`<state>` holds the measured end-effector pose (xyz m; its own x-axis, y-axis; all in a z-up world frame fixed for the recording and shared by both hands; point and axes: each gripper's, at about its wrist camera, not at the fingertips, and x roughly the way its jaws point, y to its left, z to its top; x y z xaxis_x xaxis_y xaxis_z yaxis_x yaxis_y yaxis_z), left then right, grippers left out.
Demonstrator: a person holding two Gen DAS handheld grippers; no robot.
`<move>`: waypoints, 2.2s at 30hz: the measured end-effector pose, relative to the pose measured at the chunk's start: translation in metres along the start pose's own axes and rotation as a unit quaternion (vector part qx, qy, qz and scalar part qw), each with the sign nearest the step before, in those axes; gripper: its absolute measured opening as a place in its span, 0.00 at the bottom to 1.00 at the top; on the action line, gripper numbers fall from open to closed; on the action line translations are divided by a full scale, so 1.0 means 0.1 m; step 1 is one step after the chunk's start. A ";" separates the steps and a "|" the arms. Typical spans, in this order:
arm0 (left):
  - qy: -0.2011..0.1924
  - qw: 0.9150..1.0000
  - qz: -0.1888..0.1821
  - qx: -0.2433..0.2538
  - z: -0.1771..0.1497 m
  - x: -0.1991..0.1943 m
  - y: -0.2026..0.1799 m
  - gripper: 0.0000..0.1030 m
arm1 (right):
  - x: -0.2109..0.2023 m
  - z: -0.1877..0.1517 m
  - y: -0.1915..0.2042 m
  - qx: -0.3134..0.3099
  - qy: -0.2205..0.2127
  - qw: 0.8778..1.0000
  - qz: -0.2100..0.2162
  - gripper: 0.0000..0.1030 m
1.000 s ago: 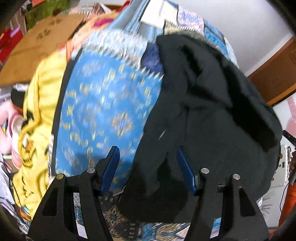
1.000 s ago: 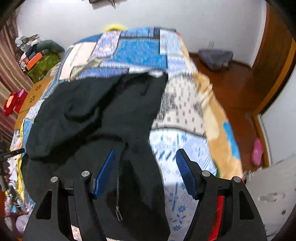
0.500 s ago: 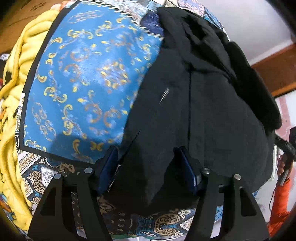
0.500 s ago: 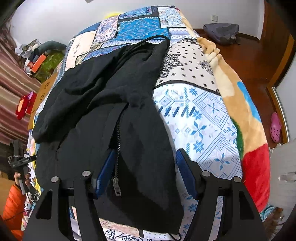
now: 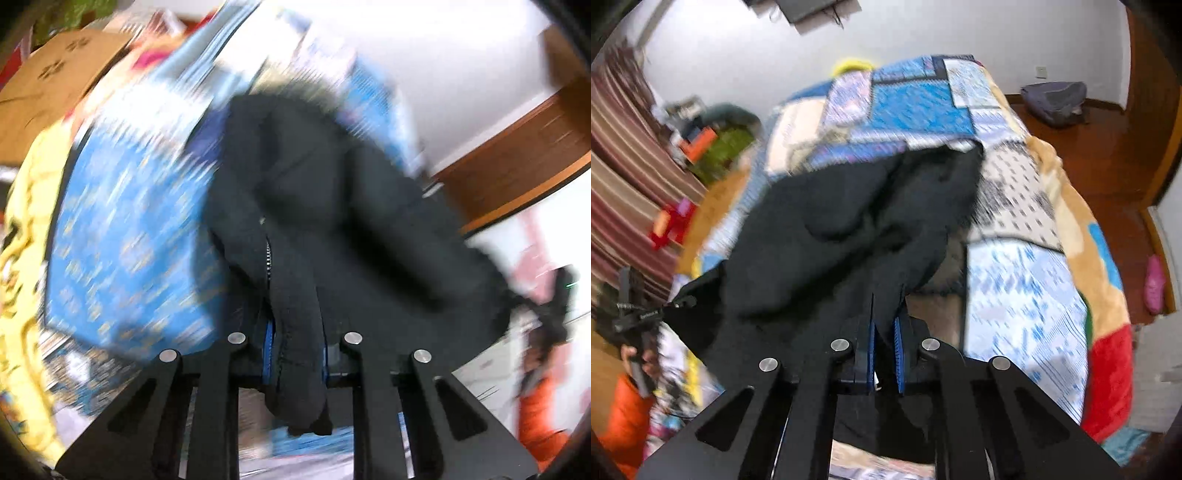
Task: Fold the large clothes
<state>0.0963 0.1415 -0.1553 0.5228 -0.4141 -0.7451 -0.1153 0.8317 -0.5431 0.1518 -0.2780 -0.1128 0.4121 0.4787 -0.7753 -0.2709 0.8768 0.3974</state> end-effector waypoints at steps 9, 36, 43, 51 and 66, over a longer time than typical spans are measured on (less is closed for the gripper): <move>-0.089 0.993 -0.075 0.021 1.02 -0.28 -0.56 0.16 | 0.17 0.76 -0.01 0.044 -0.046 0.996 0.060 0.06; -0.030 0.981 0.190 0.012 2.10 1.26 0.52 0.18 | 1.30 1.56 -0.63 0.027 0.019 0.991 -0.127 0.07; -0.023 0.986 0.167 0.007 2.15 1.07 0.48 0.26 | 0.88 1.65 -0.53 -0.010 0.042 0.994 -0.101 0.10; -0.016 0.992 0.123 -0.027 2.18 0.87 0.52 0.31 | 0.67 1.66 -0.53 0.004 0.045 0.998 -0.037 0.11; 0.011 0.991 0.134 -0.025 2.19 0.93 0.63 0.32 | 0.09 1.71 -1.02 0.056 0.010 0.995 -0.080 0.16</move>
<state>0.3227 0.2364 -0.1736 0.4503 -0.1894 -0.8726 -0.2889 0.8938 -0.3430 0.3322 -0.3553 -0.0758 0.4249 0.3332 -0.8417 -0.1037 0.9416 0.3204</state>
